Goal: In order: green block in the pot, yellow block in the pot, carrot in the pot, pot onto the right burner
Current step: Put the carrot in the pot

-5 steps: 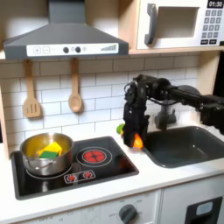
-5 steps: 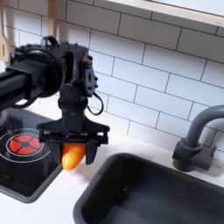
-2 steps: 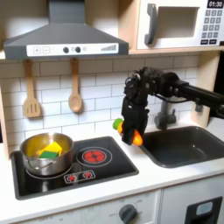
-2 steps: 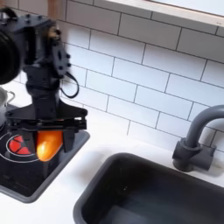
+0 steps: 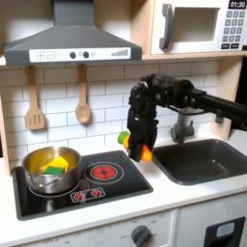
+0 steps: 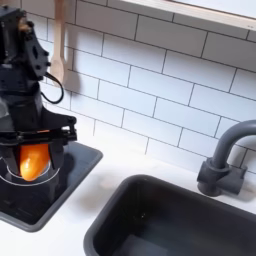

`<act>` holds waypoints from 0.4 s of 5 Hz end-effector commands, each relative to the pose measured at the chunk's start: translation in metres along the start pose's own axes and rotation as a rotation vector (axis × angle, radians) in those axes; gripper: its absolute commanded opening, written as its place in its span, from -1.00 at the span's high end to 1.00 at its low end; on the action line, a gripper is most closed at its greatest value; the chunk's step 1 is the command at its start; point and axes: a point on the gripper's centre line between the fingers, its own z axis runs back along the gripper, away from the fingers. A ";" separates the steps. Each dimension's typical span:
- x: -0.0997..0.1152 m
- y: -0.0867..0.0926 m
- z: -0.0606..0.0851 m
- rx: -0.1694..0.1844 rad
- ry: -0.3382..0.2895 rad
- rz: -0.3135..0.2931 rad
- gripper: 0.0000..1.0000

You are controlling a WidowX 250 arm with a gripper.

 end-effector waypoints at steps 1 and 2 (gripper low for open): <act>0.012 0.017 0.009 -0.033 -0.014 0.044 1.00; 0.021 0.028 0.021 -0.037 -0.040 0.060 1.00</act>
